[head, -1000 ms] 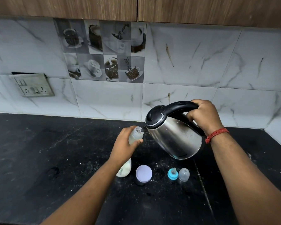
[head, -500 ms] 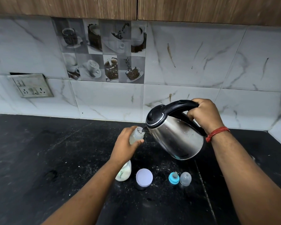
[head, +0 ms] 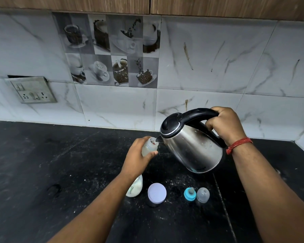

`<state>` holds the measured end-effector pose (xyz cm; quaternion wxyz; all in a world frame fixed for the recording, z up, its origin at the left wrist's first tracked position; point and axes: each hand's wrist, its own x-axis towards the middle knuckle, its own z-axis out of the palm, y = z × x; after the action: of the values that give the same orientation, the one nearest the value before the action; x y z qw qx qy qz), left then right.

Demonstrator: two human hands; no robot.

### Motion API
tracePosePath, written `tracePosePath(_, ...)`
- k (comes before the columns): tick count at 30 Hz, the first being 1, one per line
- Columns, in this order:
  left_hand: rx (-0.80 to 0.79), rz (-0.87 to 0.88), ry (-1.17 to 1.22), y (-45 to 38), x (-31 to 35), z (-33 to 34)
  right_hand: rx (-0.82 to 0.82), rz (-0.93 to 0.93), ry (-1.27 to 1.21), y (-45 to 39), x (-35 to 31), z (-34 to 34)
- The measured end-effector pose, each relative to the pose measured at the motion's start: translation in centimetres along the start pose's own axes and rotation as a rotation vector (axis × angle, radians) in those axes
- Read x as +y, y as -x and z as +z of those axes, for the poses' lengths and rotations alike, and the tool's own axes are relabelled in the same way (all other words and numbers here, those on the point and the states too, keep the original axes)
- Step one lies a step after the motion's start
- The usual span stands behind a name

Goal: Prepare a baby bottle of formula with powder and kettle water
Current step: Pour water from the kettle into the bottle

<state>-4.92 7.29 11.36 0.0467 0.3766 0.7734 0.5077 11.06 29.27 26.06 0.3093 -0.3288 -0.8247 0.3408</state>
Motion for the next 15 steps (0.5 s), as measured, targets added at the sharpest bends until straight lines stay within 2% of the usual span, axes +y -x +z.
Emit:
tracePosePath(9, -0.015, -0.013, 0.003, -0.59, -0.30, 0.64, -0.016, 0.005, 0.033, -0.71, 0.08, 0.15)
tracePosePath(15, -0.010, -0.022, 0.044, -0.98, -0.47, 0.84, -0.015, 0.047, -0.057, -0.77, 0.68, 0.17)
